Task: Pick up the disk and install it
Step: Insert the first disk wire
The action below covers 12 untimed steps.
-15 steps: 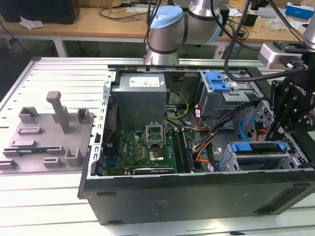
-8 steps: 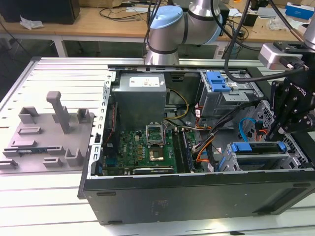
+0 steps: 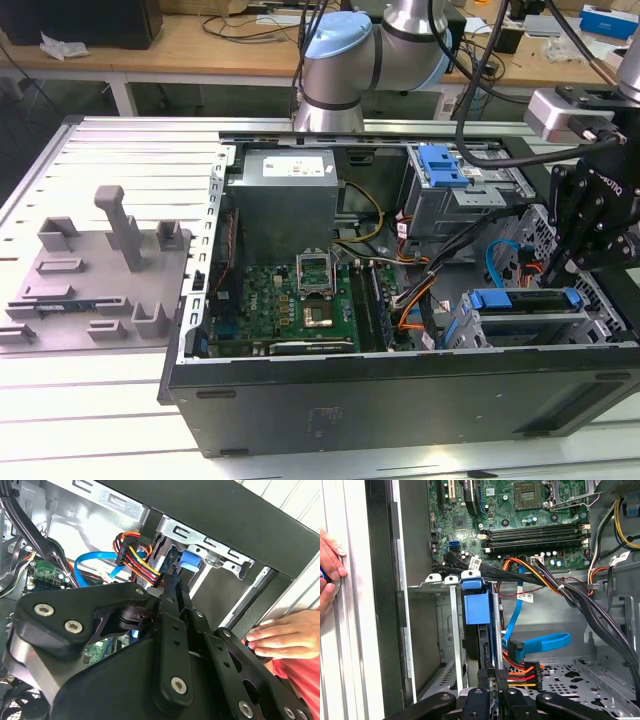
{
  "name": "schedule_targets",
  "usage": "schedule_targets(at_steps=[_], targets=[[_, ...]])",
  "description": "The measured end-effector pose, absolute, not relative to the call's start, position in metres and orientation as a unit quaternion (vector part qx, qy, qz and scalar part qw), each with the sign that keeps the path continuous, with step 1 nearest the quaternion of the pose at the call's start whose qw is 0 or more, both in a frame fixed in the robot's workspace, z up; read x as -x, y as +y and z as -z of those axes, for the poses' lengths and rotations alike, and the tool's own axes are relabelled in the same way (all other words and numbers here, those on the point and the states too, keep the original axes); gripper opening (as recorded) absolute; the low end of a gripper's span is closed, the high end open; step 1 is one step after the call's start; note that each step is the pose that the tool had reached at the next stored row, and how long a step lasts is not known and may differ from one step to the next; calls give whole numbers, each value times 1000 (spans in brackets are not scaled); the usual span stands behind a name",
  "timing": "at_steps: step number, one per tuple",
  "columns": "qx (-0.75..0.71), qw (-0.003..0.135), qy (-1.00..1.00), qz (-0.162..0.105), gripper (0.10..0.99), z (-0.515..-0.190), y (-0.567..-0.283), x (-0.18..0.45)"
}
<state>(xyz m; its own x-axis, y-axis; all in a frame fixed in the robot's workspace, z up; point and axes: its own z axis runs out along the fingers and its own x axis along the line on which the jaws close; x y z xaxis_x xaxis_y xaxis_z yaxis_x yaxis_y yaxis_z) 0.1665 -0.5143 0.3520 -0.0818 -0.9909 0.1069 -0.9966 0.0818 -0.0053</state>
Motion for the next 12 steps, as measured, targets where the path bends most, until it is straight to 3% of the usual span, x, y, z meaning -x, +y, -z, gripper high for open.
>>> schedule_targets(at_steps=[12], targets=[[-677, 38, -734, -38, 165, -350, -514, -167]])
